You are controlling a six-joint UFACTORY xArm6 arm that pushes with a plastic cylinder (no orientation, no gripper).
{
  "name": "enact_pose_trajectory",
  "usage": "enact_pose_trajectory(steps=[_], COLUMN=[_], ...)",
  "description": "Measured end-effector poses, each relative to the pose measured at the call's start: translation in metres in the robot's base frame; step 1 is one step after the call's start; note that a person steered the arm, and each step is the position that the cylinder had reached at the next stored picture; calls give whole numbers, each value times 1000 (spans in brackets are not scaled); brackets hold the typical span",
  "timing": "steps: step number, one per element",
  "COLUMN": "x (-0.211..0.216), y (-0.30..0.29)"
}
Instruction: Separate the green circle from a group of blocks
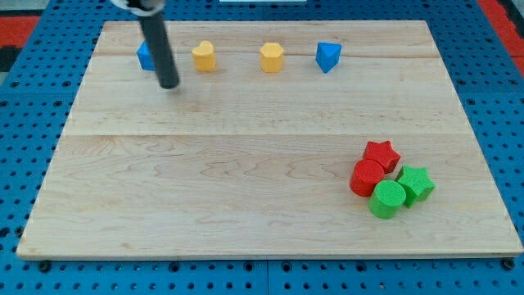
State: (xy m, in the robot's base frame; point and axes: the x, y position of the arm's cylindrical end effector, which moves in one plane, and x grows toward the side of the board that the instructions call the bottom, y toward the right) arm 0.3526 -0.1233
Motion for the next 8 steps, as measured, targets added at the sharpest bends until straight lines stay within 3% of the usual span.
enact_pose_trajectory(steps=[5,7,8], x=[3,1,9], y=[31,135,254])
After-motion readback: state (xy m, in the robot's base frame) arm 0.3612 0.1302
